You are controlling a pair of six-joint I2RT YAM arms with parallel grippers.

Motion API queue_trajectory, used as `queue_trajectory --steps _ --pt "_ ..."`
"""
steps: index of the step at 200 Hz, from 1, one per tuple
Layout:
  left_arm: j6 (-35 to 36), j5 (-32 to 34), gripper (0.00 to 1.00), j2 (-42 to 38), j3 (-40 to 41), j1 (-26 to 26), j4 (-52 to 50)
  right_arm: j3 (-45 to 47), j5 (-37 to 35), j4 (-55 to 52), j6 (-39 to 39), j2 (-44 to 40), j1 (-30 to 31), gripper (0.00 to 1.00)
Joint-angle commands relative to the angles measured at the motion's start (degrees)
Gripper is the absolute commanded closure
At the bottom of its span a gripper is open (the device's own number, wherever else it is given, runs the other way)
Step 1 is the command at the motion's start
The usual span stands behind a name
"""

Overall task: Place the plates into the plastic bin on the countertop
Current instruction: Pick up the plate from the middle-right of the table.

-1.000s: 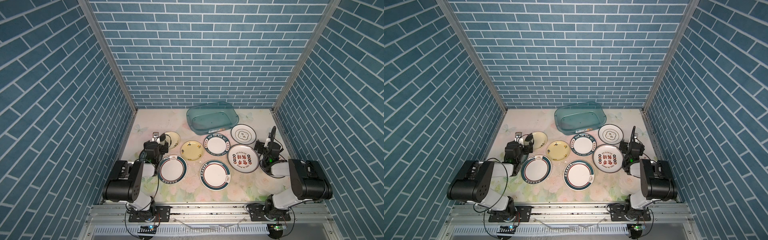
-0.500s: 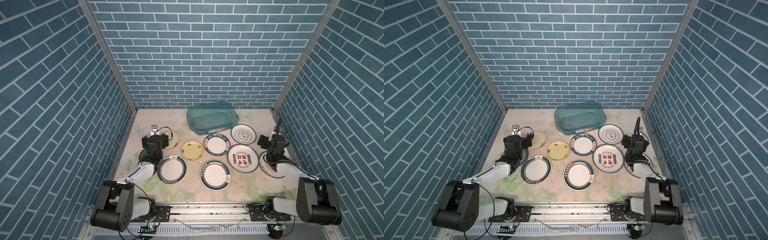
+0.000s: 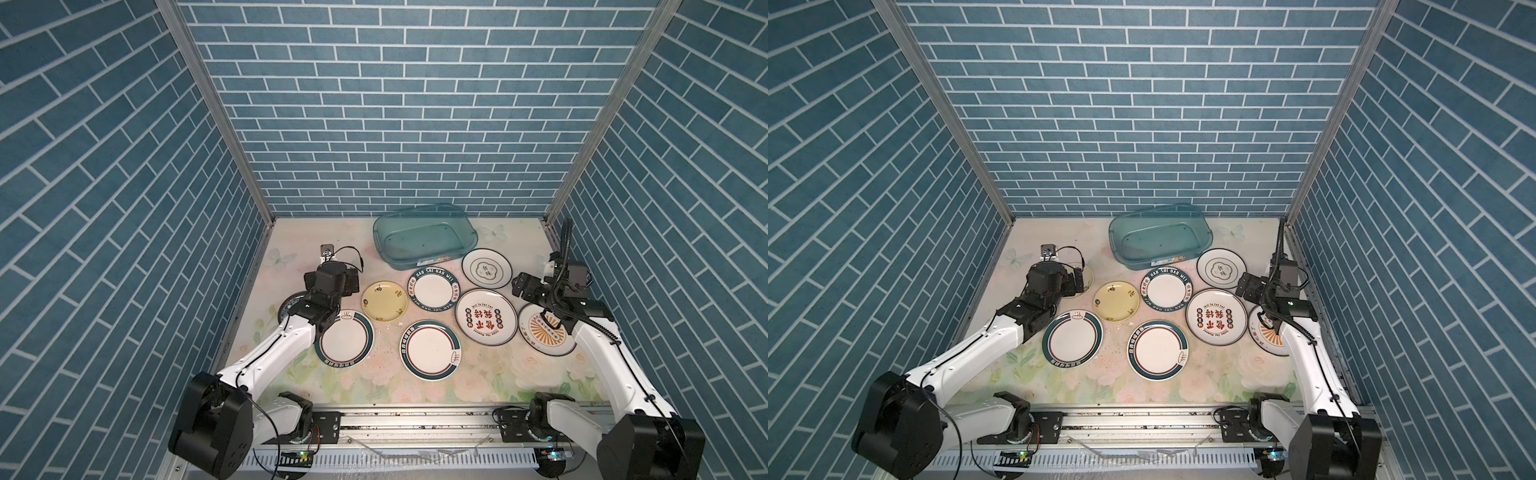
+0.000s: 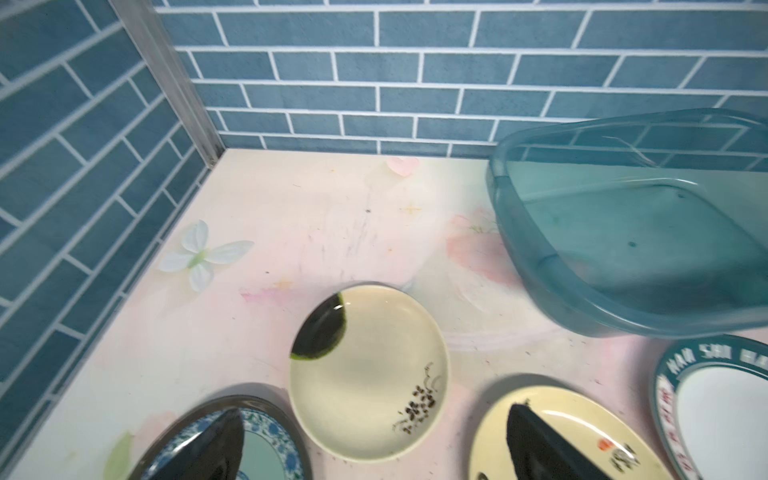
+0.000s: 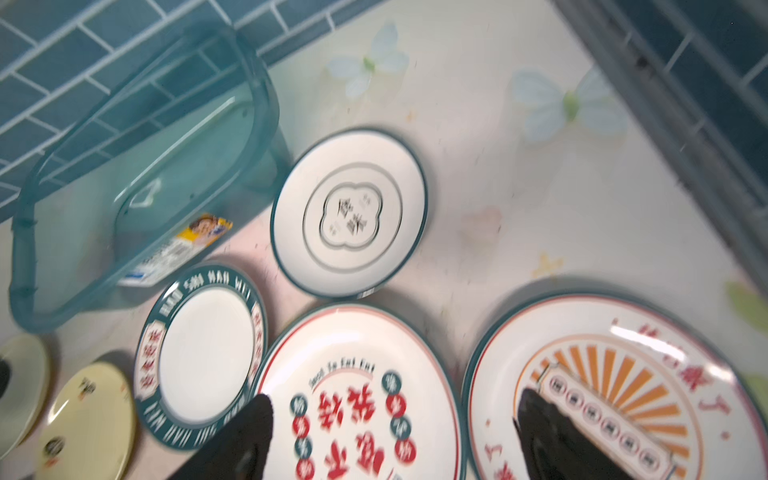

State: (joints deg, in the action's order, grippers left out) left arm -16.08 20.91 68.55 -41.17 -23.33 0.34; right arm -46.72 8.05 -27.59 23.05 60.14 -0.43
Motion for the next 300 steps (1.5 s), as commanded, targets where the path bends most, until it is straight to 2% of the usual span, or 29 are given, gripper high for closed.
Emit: queue_trajectory --steps 1,27,52,74,117,181,200,211,219,260,300 --pt "-7.97 -6.02 0.00 -0.01 2.92 -3.24 -2.07 0.88 10.21 -11.62 6.52 -3.14 0.11 0.09" --pt "-10.26 -7.02 0.00 1.05 2.24 -7.96 -3.22 2.87 15.59 -13.90 9.56 -4.11 0.01 0.11" --pt "-10.73 -7.36 0.00 0.66 1.41 -12.03 -4.00 4.16 14.27 -16.79 10.71 -4.99 0.07 0.15" --pt "-12.63 -8.95 0.01 -0.21 -0.39 -13.43 -5.45 6.92 15.01 -16.61 13.18 -7.03 0.07 0.15" --pt "-17.62 -11.14 0.00 -2.94 -1.28 -14.28 -6.63 13.22 15.54 -14.28 18.00 -10.76 0.07 0.20" --pt "-17.14 -12.99 0.00 -4.20 -0.86 -14.70 -5.13 21.96 17.40 -3.06 26.78 -14.70 0.04 0.24" --pt "-17.46 -13.79 0.00 -3.98 -0.51 -14.64 -3.92 24.13 15.94 -1.39 29.16 -16.45 0.03 0.29" --pt "-17.46 -13.94 0.00 -3.85 -0.33 -14.67 -3.52 25.32 15.17 -0.01 30.13 -17.25 -0.01 0.38" --pt "-17.51 -14.05 0.00 -3.78 -0.29 -14.68 -3.35 26.15 14.45 0.93 30.84 -17.74 -0.01 0.41" --pt "-17.57 -14.44 0.00 -3.07 0.03 -14.67 -2.46 30.16 13.13 7.44 34.95 -17.90 0.00 0.45" --pt "-17.57 -14.48 0.00 -2.06 0.32 -14.65 -2.05 31.64 11.13 8.99 35.58 -16.77 0.02 0.49"
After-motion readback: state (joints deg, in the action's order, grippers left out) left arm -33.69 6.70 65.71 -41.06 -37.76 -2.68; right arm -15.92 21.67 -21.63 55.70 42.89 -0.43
